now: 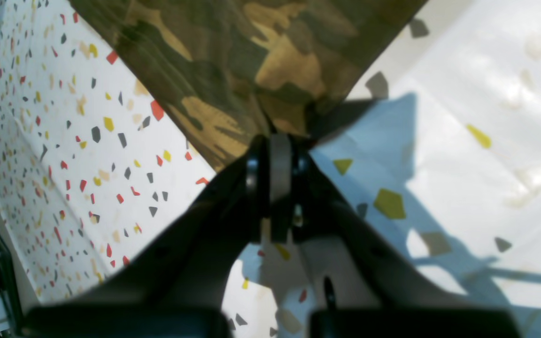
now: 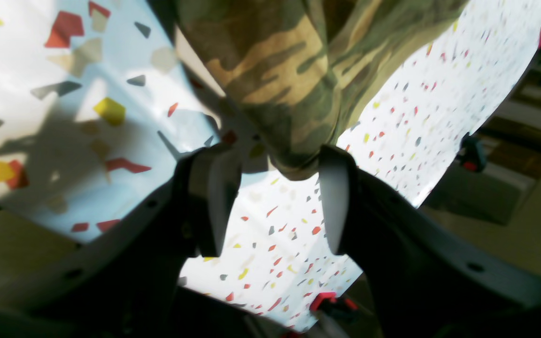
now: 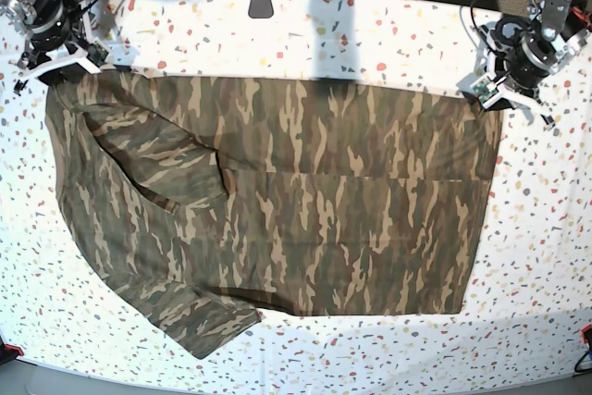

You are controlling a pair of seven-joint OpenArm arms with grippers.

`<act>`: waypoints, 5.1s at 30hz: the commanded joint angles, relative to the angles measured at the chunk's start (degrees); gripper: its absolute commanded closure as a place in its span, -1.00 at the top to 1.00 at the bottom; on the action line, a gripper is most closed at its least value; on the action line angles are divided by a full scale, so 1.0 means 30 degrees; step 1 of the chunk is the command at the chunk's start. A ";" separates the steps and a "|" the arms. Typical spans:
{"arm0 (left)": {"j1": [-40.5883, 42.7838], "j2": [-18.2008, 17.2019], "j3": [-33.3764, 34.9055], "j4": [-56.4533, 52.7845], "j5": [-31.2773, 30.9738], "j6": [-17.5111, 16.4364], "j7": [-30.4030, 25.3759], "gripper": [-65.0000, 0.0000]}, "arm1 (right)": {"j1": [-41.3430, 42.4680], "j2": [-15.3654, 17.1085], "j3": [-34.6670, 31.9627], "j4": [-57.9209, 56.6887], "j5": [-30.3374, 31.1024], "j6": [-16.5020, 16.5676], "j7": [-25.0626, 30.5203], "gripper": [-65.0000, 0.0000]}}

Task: Fold the T-shirt properly
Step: 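Grasp the collar edge corners with both grippers, then pull the collar edge toward the robot with both grippers, then release the collar edge and swing both grippers toward the hem, then lower both grippers onto the hem corners and grasp them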

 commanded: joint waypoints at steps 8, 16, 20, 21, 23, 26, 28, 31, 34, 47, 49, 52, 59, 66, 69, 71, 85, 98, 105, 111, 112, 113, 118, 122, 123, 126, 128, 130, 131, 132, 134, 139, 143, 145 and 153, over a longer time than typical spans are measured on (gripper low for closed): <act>-0.0044 -0.0321 -0.0124 0.0226 -0.0131 0.0211 -0.0160 -1.00 | 0.0772 0.0313 -0.0007 -0.0918 -0.0947 -0.0262 0.1989 -0.05; -0.0044 -0.0328 -0.0124 0.0226 -0.0131 0.0204 -0.0124 -1.00 | 0.2222 0.0321 -0.0117 -0.2761 -0.0954 0.0998 0.2215 -0.05; -0.0044 -0.0328 -0.0124 0.0226 -0.0124 0.0204 -0.0087 -1.00 | 0.2222 0.0313 -0.0546 -0.3300 -0.0954 0.0984 0.2557 -0.05; -0.0044 -0.0328 -0.0124 0.0226 -0.0124 0.0204 -0.0087 -1.00 | 0.2222 0.0313 -0.0656 -0.3308 -0.0998 0.0984 0.2565 -0.05; -0.0044 -0.0328 -0.0124 0.0226 -0.0124 0.0204 -0.0087 -1.00 | 0.2229 0.0313 -0.0809 -0.3308 -0.1515 0.0954 0.2761 -0.05; -0.0044 -0.0328 -0.0124 0.0226 -0.0131 0.0211 -0.0087 -1.00 | 0.2310 0.0321 -0.0852 -0.3308 -0.1741 0.0619 0.3300 -0.05; -0.0044 -0.0328 -0.0124 0.0226 -0.0131 0.0204 -0.0087 -1.00 | 0.2528 0.0306 -0.0852 -0.3351 -0.1734 0.0576 0.3570 -0.05; -0.0044 -0.0328 -0.0124 0.0226 -0.0124 0.0204 -0.0087 -1.00 | 0.3169 0.0313 -0.0852 -0.3927 -0.1727 0.0576 0.3643 -0.05; -0.0044 -0.0328 -0.0124 0.0226 -0.0131 0.0211 -0.0080 -1.00 | 0.3825 0.0306 -0.0852 -0.4823 -0.1647 0.0597 0.3687 -0.05; 0.1020 -0.0663 -0.0175 0.1377 -0.0146 0.0226 -0.0102 -1.00 | 0.3198 0.0313 -0.0838 -0.5049 0.2419 -0.2025 0.1960 -1.00; 0.1851 -0.1158 -0.0182 0.2375 -0.0262 0.0583 -0.0080 -1.00 | 0.2477 0.0306 -0.0831 -0.4983 0.2441 -0.2259 0.2055 -1.00; 0.3133 -0.2004 -0.0182 0.3577 -0.1173 0.2441 0.0087 -1.00 | 0.1107 0.0313 -0.0831 -0.4787 0.2441 -0.3264 0.2361 -1.00; 0.4991 -0.2448 -0.0182 0.4481 -0.1333 0.3963 0.2076 -1.00 | -0.2004 0.0306 -0.0831 -0.3526 0.2215 -0.6142 0.3191 -1.00; 0.7388 -0.2448 -0.0182 0.4481 -0.0568 0.5982 0.2076 -1.00 | -0.3279 0.0255 -0.0831 -0.2477 0.2222 -0.6462 0.3184 -1.00; 0.8269 -0.2448 -0.0182 0.4488 -0.0015 0.6921 0.2069 -1.00 | -0.3789 0.0189 -0.0831 -0.2091 0.2215 -0.6462 0.3184 -1.00; 0.8735 -0.2448 -0.0182 0.4481 0.0102 0.7082 0.2076 -1.00 | -0.3883 -0.0087 -0.0831 -0.1829 0.2200 -0.6462 0.3184 -1.00; 0.9202 -0.2455 -0.0182 0.4612 0.0095 0.7082 0.2004 -1.00 | -0.4823 -0.2215 -0.0823 -0.0801 0.0117 -0.6462 0.3351 -1.00; 0.9202 -0.2448 -0.4823 0.7074 -0.2951 0.7074 0.3869 -0.21 | -0.5552 -0.2215 0.3490 0.2477 0.1370 -0.6455 0.3242 -0.58; 0.8029 -0.2455 -0.8546 0.7672 -0.8655 0.7060 0.3796 -0.21 | -0.3978 -0.2215 0.4852 0.2739 0.5625 -0.6076 0.4109 -0.58; 0.4539 -0.2492 -0.8903 0.6543 -1.5212 0.3774 0.3759 -0.21 | -0.0714 -0.2280 0.4619 0.2725 1.1701 -0.4000 0.3359 -0.58; 0.3905 -0.2477 -0.8888 0.6033 -1.5919 0.3016 0.3614 -0.21 | -0.0248 -0.2426 0.4481 0.2696 1.1868 -0.4000 0.3111 -0.58; 0.3308 -0.2470 -0.8888 0.5442 -1.6393 0.2594 0.3373 -0.21 | 0.0153 -0.2710 0.4357 0.2630 1.1693 -0.4007 0.3104 -0.58; 0.0117 -0.2448 -0.8830 0.1829 -1.9030 0.0095 0.2841 -0.21 | 0.2426 -0.3920 0.3825 0.2375 1.1876 -0.3322 0.3249 -0.58; -0.2594 -0.2455 -0.7570 -0.1035 -1.9263 -0.1115 0.2871 -0.21 | 0.4204 -0.3803 0.3045 0.2368 1.2502 -0.2433 0.2747 -0.58; -0.3315 -0.2448 -0.7045 -0.1821 -1.9263 -0.1107 0.2914 -0.21 | 0.4721 -0.3810 0.2769 0.2280 1.2509 -0.2441 0.2565 -0.58; -0.5778 -0.2441 -0.5085 -0.4277 -1.9037 -0.1107 0.2936 -0.21 | 0.6462 -0.3810 0.1668 0.1137 1.2502 -0.2441 0.2382 -0.58; -0.7584 -0.2441 -0.3810 -0.6127 -1.8615 -0.1100 0.2922 -0.21 | 0.7694 -0.3818 0.0794 -0.0299 1.2495 -0.2441 0.2353 -0.58; -0.9413 -0.2433 -0.2783 -0.8131 -1.8622 -0.1093 0.2769 -0.21 | 0.9114 -0.3818 0.0000 -0.1996 1.2488 -0.2448 0.2331 -0.58; -1.0353 -0.2419 -0.2324 -0.9136 -1.8615 -0.1100 0.2586 -0.21 | 0.9930 -0.3810 -0.0335 -0.2892 1.2495 -0.2448 0.2331 -0.58; -1.1307 -0.2331 -0.1938 -1.0149 -1.8615 -0.1107 0.2404 -0.21 | 1.0768 -0.3810 -0.0590 -0.3759 1.2502 -0.2448 0.2331 -0.58; -1.3092 -0.2047 -0.1457 -1.2152 -1.8622 -0.1100 0.2361 -0.21 | 1.2444 -0.3818 -0.0991 -0.5319 1.2517 -0.2448 0.2331 -0.58; -1.6524 -0.0852 -0.0969 -1.6575 -1.8360 -0.1115 0.2193 -0.21 | 1.6553 -0.3847 -0.2098 -0.8546 1.3391 -0.2142 0.1792 -0.58; -1.8302 0.0233 -0.0962 -1.9183 -1.5336 -0.1115 0.0918 -0.21 | 1.9926 -0.4612 -0.2980 -1.1417 1.3231 -0.1122 0.0364 -0.58; -1.8833 0.0692 -0.0969 -2.0502 -1.3821 -0.1100 0.0226 -0.21 | 2.1369 -0.5100 -0.2987 -1.2517 1.3355 -0.0780 -0.0787 -0.58; -2.0473 0.1632 -0.0969 -2.5733 -1.2386 0.0124 -0.2747 -0.21 | 2.4217 -0.5530 -0.2987 -1.3522 1.4367 -0.0022 -0.2120 -0.58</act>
